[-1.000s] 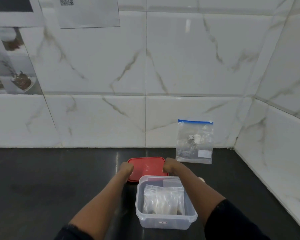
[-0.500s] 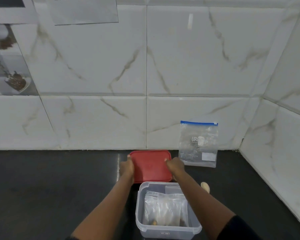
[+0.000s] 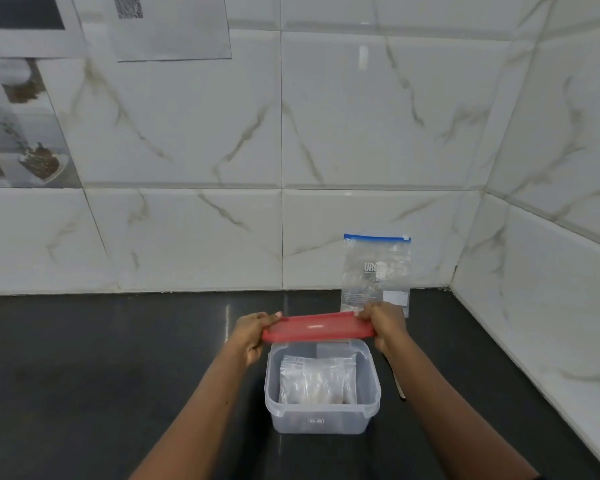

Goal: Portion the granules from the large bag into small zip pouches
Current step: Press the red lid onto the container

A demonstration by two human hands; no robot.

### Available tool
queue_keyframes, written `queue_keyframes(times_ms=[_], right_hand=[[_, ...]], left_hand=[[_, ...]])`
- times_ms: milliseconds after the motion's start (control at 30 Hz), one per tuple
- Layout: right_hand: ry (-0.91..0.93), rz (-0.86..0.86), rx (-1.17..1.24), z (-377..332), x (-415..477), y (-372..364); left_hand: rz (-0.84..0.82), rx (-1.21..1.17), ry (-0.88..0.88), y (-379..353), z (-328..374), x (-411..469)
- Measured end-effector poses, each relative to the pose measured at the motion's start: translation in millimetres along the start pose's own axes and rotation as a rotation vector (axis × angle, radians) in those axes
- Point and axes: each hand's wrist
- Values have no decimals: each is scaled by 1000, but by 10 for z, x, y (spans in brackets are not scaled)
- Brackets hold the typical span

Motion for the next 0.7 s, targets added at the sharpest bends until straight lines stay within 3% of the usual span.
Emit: queue_keyframes(times_ms=[100, 267, 367, 533, 700], right_hand=[[62, 38, -210, 190, -192, 43], [317, 93, -602, 384, -482, 1], [384, 178, -750, 463, -566, -12], [423, 265, -964, 539, -632, 44], [326, 223, -905, 594, -622, 104]], left_hand=[[-22, 147, 26, 37, -69, -186], [311, 590, -235, 10, -278, -276], [395, 811, -299, -27, -362, -303], [369, 948, -303, -118, -417, -285], [393, 946, -275, -158, -494, -246]])
Point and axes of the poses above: each hand's wrist, its own x-axis towards the middle knuckle, its own y-axis out of the back of the hand, z = x × y, and after that the axes turned 2 degrees about -y, right-handed
